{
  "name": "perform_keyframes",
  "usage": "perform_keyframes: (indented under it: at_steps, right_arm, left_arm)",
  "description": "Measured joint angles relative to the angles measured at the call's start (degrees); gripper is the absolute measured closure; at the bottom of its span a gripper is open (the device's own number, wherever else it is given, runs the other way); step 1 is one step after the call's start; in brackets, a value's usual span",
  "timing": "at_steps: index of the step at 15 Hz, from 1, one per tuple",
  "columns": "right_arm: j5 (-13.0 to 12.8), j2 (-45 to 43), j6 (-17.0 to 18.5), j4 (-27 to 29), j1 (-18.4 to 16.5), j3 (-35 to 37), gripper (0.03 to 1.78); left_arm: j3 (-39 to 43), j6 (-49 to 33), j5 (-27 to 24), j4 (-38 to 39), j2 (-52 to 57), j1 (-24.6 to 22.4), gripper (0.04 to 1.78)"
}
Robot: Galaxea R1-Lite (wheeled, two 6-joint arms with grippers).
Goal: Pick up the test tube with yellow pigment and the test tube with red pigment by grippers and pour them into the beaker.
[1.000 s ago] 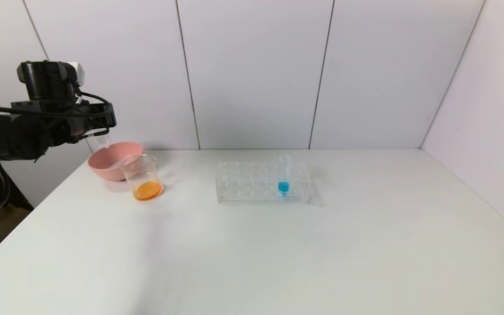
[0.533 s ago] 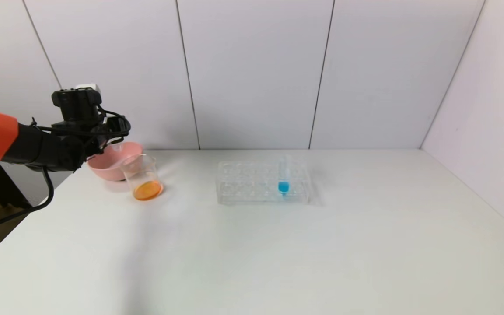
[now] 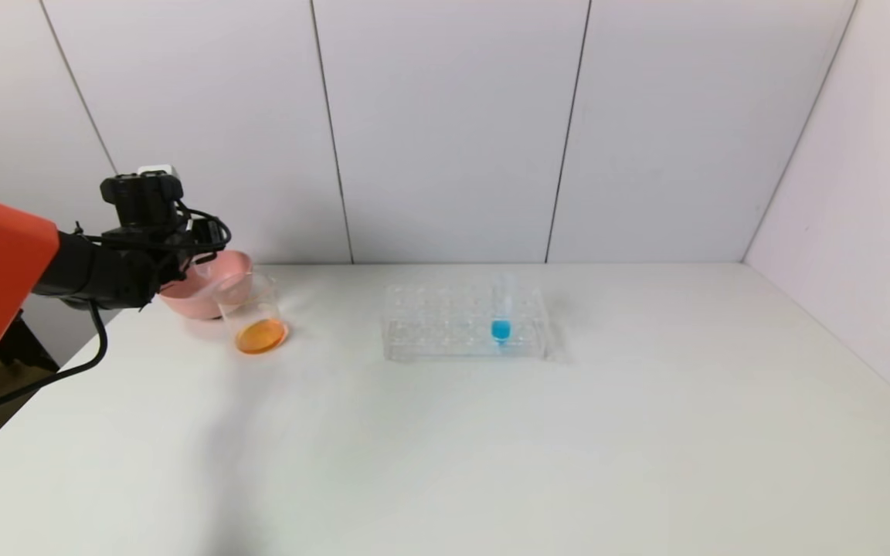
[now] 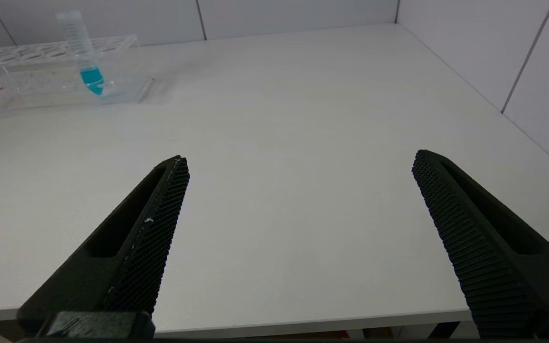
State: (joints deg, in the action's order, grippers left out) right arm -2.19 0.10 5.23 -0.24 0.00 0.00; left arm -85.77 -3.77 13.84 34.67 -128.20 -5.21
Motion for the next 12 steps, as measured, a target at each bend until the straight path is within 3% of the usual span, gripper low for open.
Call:
perform_keyframes:
  at_steps: [3, 8, 12]
  right_arm:
    - [0.0, 0.0, 0.0, 0.0, 0.0, 0.0, 0.1]
    - [0.0, 0.01, 0.0, 0.02, 0.0, 0.0, 0.1]
    - [0.0, 0.0, 0.0, 0.0, 0.0, 0.0, 0.1]
  left_arm:
    - [-0.55, -0.02, 0.13, 0.02, -0.11, 0.44, 1.01]
    - [0.63, 0.27, 1.04, 2.82, 2.07, 0.41, 0.27]
    - [7.67, 0.68, -1.94, 5.99, 9.35, 0.39, 0.05]
